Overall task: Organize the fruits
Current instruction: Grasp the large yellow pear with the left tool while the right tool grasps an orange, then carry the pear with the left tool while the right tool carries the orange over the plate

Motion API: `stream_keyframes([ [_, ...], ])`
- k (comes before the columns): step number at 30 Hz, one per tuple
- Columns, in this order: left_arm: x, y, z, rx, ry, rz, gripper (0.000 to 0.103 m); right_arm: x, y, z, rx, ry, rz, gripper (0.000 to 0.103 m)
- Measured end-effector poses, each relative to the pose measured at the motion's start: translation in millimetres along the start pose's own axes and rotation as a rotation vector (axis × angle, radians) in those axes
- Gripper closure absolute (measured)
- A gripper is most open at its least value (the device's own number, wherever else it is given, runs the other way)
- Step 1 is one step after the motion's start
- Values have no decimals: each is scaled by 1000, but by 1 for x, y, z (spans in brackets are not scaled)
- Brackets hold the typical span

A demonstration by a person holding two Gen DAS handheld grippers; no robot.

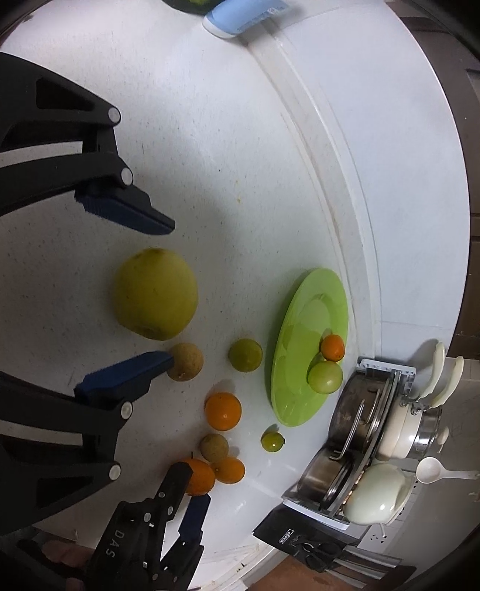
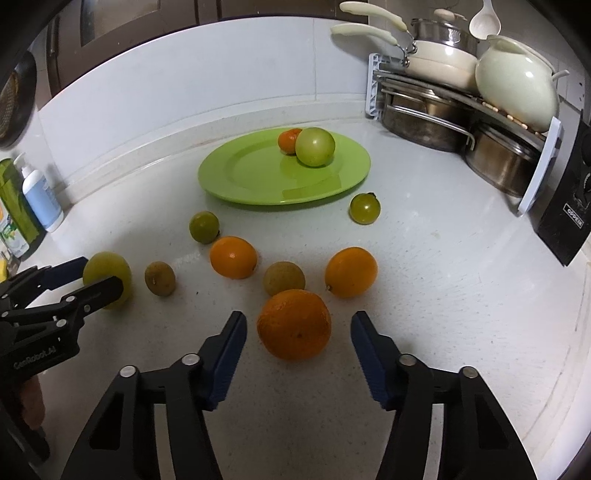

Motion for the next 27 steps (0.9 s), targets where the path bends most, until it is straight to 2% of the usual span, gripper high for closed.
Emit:
stream_keyframes([
  [3,0,-1,2,2,6,5,50,0,0,3,-3,7,-3,54],
  [7,-1,-1,3,0,4,7,51,0,2,5,-17,15,-8,60],
  [18,1,-3,1,-9,2,8,51,1,1,2,-25,16,-16,60],
  [27,7,-6,-19,-15,-26,-7,51,1,6,-20,-31,-30,-48,60],
])
Point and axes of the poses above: each gripper's, at about its wrist camera, not at the fingertips, and z roughly the way its jaws point, y to its left, x to its underside, the point moved 6 cm from there along z, roughly the way its jaws point, and after that the axes turned 10 degrees about y, right-handed, at the moved point
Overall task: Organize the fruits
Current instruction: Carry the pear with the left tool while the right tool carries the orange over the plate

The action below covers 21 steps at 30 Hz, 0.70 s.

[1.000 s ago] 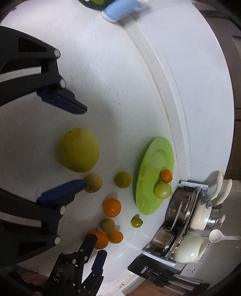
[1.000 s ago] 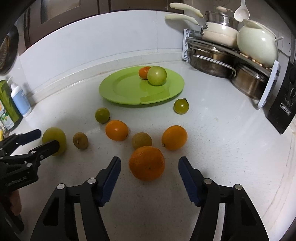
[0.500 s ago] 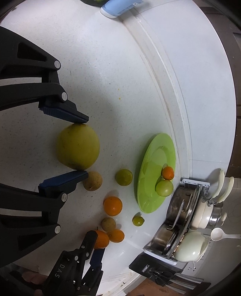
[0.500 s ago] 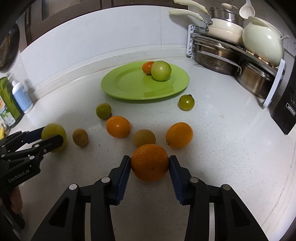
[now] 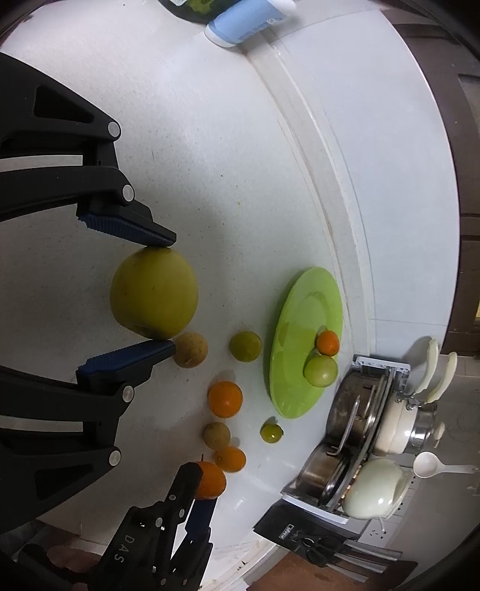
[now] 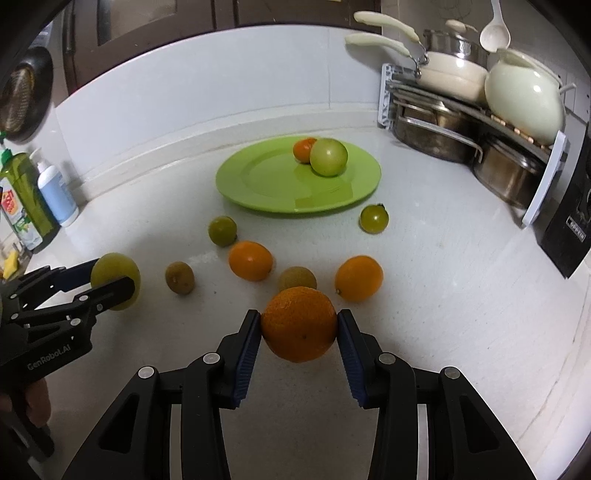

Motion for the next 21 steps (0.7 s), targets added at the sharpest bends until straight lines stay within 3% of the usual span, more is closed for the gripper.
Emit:
stream_keyframes([
  [9,-14,-9,-34,-1,-82,6,51,-14,0,-29,-29,-64,-29,60],
  [21,-58,-24,-63,-2,-194,42,51,-56,-4,-58,-55,-166,-81,60],
])
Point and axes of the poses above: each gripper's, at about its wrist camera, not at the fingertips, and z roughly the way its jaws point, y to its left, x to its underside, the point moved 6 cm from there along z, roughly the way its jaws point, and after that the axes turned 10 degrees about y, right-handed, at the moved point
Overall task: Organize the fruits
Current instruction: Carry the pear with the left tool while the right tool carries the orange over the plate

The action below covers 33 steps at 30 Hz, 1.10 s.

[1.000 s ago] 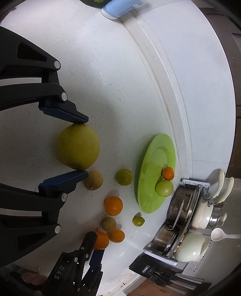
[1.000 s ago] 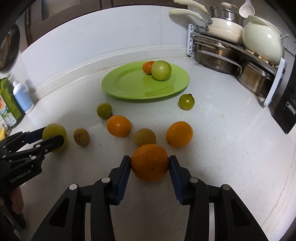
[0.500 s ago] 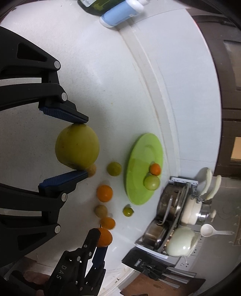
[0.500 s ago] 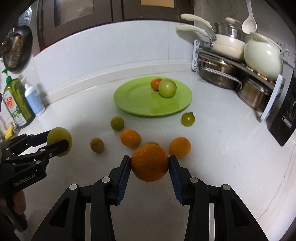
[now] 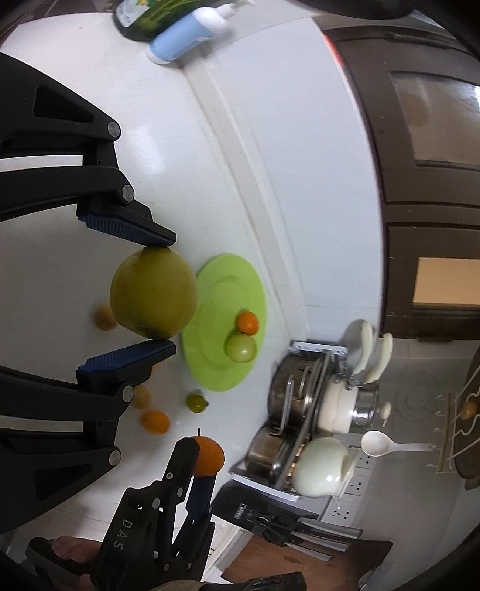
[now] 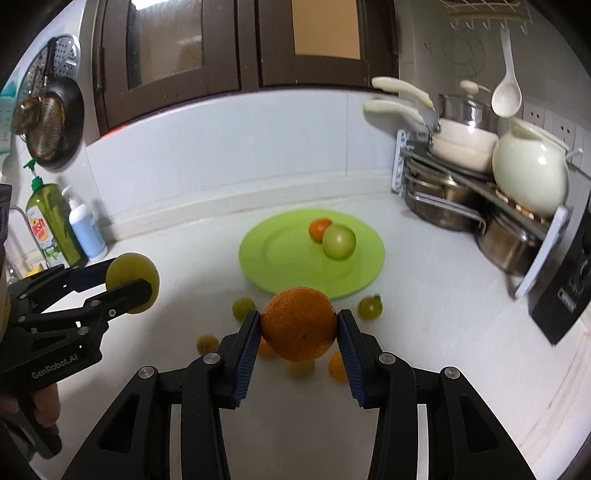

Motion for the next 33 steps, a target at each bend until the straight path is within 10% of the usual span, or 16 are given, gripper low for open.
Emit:
stream_keyframes([
  [33,-89,-11,92,7,49,36,51,-79,-39,82,-90,43,-72,60],
])
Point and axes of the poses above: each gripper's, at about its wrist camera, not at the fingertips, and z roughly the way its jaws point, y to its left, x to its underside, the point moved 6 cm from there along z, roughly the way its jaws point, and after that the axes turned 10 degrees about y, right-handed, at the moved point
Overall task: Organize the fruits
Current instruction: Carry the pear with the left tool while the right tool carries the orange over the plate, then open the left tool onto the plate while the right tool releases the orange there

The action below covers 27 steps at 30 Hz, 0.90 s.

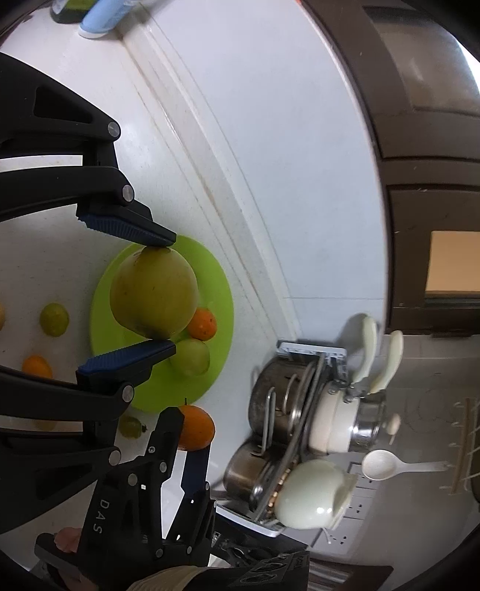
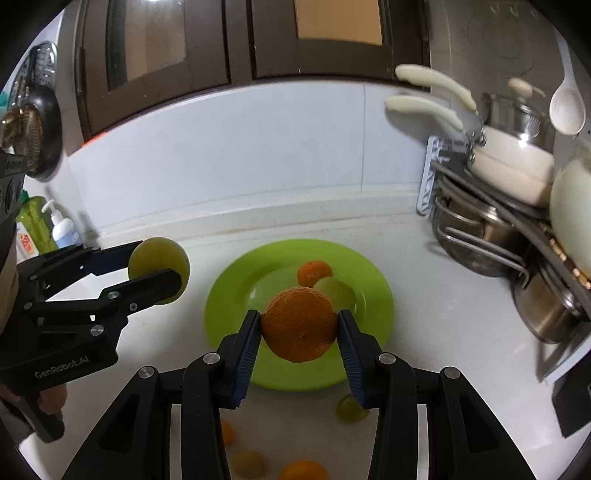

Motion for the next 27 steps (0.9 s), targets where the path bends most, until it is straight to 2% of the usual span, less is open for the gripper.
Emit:
stream_keyframes([
  [19,9,1,75,51,166,49,51,1,-15,61,-13,124,0,60],
  [27,11,1,85,54,183,64,51,3,-15,75,-25,167,0,60],
])
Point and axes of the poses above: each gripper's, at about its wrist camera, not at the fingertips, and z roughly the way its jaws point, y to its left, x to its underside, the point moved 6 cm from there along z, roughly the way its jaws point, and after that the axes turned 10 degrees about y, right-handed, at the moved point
